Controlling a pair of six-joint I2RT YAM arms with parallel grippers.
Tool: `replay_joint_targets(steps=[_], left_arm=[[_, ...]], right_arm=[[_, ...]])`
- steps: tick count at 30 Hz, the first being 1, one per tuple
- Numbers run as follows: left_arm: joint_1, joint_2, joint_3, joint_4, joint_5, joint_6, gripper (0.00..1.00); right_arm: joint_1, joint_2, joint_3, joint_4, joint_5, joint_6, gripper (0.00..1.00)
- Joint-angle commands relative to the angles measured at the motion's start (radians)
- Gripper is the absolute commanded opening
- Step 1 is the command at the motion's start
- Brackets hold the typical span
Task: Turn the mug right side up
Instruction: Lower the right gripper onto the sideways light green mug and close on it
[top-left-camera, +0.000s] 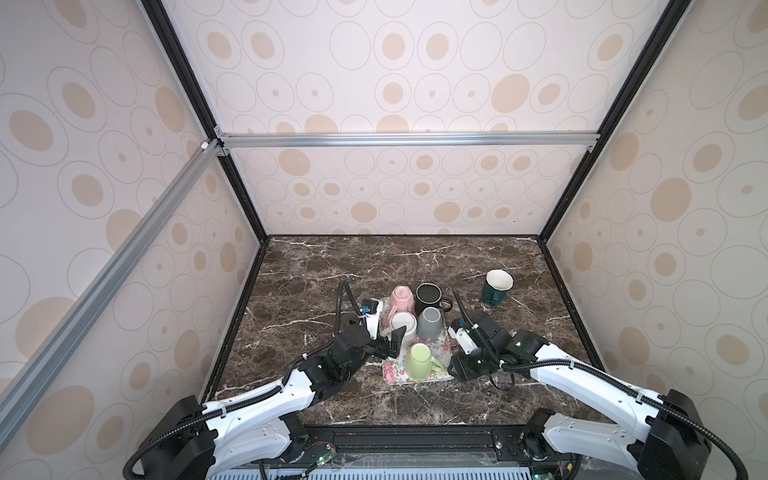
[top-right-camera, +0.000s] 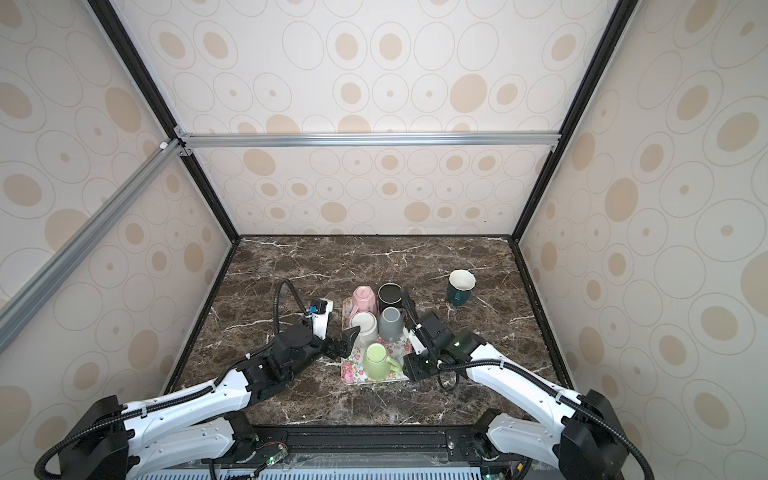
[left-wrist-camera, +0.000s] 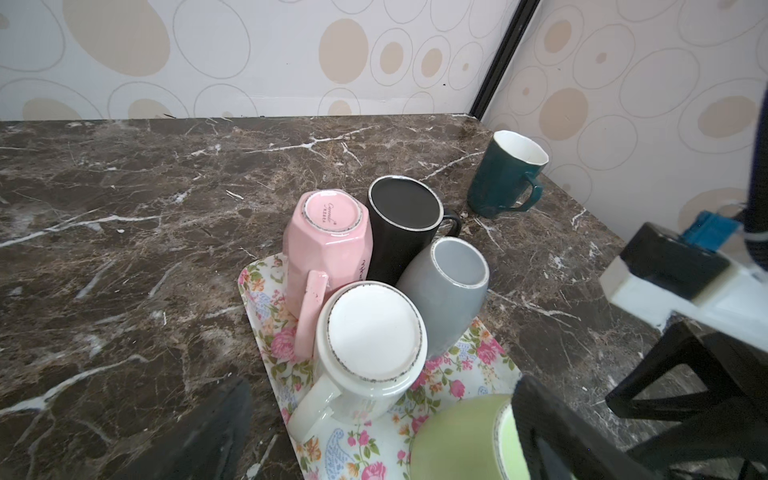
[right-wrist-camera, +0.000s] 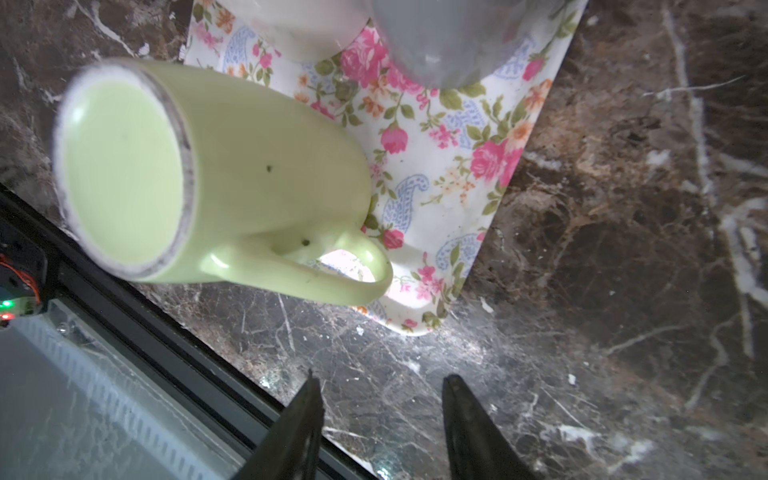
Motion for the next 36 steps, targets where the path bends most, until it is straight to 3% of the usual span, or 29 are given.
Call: replay_joint_targets(steps=[1,7,12,20,30,36], left_arm=[[0.007,-0.040,-0.035,0.081,0.015,0.036,0.98],[0.007,-0.064,-0.050,0.080,0.005,0.062,0.98],[0.006,-0.064,-0.059,0.048,-0.081,0.041,0.98],[0.007,-0.098,-0.053,0.049,-0.038,0.037,0.98],[0.009,-0.247,-0.105,-0.034,-0.117,0.010,0.98],[0.012,-0.325,-0.132,-0.037,-0.097,0.001,0.98]], right_arm=[[0.017,0.015,0.029,-0.006,-0.008,-0.062,0.50],[0.024,0.044,0.053,0.031,-0.008,-0.080,0.51],[0.077,0.086,0.086,0.037,0.035,-0.092,0.53],[0.099,0.157,0.138,0.005,0.098,-0.146,0.52],[0.099,0.186,0.134,0.042,0.110,-0.166,0.49],[0.104,0.193,0.100,0.082,0.096,-0.163,0.44]])
